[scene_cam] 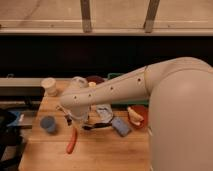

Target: Place brush in table surface

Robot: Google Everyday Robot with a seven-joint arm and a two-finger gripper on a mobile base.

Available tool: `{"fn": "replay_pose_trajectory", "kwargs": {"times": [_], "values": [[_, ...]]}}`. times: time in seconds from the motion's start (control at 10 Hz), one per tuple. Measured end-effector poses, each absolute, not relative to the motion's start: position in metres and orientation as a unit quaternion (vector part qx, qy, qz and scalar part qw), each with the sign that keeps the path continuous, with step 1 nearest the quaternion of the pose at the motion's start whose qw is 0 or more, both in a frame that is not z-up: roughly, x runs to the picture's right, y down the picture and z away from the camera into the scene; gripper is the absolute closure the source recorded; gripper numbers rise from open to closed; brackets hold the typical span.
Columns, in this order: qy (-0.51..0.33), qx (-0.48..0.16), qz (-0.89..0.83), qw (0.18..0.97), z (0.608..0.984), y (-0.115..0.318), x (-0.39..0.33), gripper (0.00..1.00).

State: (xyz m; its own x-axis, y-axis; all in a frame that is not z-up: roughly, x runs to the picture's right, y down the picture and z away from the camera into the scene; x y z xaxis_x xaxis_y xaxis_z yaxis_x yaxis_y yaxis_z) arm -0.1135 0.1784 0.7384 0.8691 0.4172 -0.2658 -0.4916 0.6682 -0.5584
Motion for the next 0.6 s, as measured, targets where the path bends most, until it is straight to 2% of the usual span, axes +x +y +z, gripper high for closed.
{"fn": "replay_pose_trajectory", "kwargs": {"times": [0.6], "values": [[0.082,-0.371,0.297,0.876,0.747,0.23,-0.092,1.0]]}}
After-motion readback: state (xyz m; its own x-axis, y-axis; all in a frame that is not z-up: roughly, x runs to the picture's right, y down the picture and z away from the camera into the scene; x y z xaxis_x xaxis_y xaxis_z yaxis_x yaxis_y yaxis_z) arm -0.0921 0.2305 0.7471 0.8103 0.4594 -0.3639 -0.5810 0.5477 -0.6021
